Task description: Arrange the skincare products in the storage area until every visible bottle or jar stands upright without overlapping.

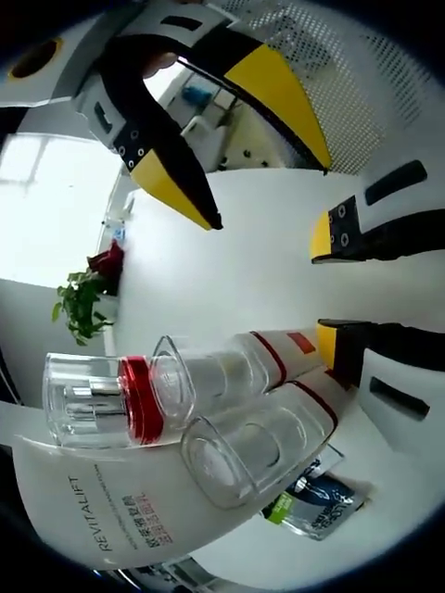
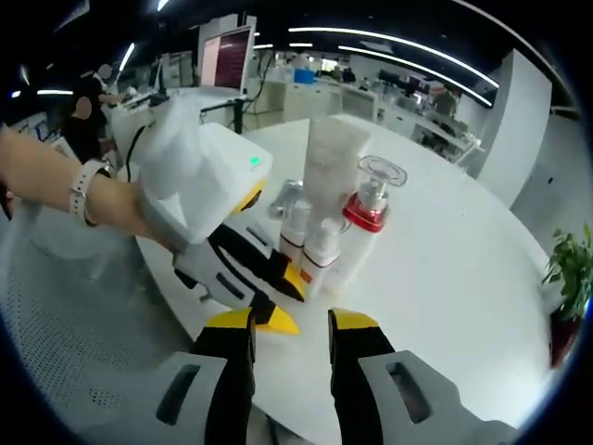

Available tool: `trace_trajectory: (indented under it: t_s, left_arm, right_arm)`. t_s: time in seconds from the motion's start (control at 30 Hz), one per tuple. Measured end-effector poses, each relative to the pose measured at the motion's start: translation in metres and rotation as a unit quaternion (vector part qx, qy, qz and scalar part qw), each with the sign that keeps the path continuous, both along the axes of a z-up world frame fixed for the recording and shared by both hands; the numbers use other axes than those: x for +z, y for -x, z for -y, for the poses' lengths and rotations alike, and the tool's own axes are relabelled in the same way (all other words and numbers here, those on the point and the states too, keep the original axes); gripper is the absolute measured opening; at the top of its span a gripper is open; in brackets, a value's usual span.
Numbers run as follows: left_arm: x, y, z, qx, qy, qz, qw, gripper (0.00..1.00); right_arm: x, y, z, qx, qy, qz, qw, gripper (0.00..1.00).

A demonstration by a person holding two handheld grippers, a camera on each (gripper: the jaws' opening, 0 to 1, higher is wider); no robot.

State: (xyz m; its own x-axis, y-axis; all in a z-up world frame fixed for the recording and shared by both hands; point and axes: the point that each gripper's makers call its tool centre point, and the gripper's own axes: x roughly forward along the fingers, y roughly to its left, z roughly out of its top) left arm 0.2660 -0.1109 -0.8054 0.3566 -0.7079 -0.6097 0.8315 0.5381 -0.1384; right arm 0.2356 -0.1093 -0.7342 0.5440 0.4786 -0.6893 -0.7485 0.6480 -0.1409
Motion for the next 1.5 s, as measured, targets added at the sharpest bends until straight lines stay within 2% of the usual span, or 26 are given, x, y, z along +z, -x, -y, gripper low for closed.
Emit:
trace_trajectory:
  t_s: [0.3, 0.6, 0.83, 1.2, 1.5]
  left_arm:
    - [0.005, 0.007, -0.001, -0.008, 0.005, -0.005, 0.9999, 0.18]
    - [0.021, 0.013, -0.021, -0.005, -0.004, 0.006, 1.0000, 0.19]
    - [0.036, 0.017, -0.044, 0.004, -0.012, 0.018, 0.9998, 0.20]
    - [0.050, 0.022, -0.080, 0.036, -0.032, 0.037, 0.9982, 0.31]
    - [0.074, 0.014, -0.117, 0.093, -0.023, 0.057, 0.9938, 0.41]
  right_arm:
    - [0.000, 0.000, 0.000, 0.001, 0.002, 0.001, 1.0000, 0.30]
    - [0.004, -0.001, -0.001, -0.001, -0.002, 0.011, 0.9999, 0.32]
    - [0.006, -0.003, -0.001, -0.002, -0.006, 0.017, 0.9998, 0.34]
    - [0.015, -0.008, -0.004, -0.007, -0.019, 0.039, 0.9990, 0.47]
    - [0.020, -0.014, -0.004, -0.015, -0.025, 0.056, 0.9980, 0.62]
